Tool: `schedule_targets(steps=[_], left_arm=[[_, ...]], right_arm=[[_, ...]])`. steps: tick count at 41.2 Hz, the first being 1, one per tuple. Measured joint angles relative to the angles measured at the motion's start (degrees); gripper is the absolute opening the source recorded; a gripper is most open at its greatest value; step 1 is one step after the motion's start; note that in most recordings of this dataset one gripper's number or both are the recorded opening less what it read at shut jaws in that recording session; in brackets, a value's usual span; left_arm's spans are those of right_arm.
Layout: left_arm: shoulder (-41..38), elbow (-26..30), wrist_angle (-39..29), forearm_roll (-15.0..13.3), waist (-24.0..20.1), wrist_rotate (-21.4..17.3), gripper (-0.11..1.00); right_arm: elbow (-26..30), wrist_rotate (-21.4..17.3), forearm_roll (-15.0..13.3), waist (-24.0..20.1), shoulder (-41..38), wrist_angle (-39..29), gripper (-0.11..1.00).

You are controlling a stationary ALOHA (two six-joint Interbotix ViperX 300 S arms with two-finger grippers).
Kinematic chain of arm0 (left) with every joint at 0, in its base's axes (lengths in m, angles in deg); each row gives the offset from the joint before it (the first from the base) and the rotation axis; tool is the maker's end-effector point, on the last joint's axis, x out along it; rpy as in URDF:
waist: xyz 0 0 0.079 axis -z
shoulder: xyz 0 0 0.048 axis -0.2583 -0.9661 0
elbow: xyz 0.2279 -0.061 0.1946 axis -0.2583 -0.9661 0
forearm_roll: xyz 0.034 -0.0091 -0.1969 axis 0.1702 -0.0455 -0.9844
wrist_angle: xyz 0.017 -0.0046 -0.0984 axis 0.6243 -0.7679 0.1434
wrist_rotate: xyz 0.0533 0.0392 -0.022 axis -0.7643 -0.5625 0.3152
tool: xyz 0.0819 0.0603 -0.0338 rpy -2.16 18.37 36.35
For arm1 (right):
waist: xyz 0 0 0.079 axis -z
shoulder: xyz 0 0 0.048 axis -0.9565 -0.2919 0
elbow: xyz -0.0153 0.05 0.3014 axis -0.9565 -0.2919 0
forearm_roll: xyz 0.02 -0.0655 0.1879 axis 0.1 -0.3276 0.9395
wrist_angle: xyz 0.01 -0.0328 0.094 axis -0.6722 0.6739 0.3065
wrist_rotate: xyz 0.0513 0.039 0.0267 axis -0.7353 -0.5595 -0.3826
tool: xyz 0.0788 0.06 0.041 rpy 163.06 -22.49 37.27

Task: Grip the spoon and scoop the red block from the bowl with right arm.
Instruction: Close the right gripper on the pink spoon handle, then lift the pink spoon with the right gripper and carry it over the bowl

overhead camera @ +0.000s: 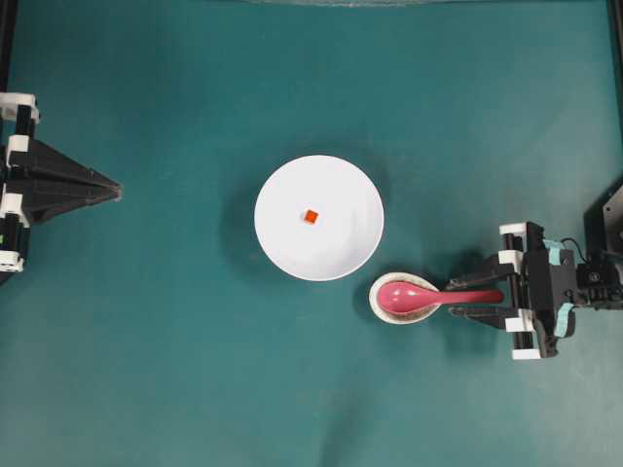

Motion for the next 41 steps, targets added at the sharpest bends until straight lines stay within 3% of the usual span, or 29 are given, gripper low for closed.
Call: schedule_targets(steps=[14,25,41], left_arm=[[-0.1,0.0,0.0,0.0,0.0,-0.1,0.02],[-0.1,0.0,0.0,0.0,0.0,-0.1,0.02],[-0.1,0.0,0.0,0.0,0.0,0.0,0.02]], right_arm=[[0.1,-0.9,-0.1,0.0,0.0,0.0,0.43],[0.1,-1.0,0.0,0.0,0.0,0.0,0.25],[0.2,-1.0,0.0,0.0,0.8,-0.1,0.25]])
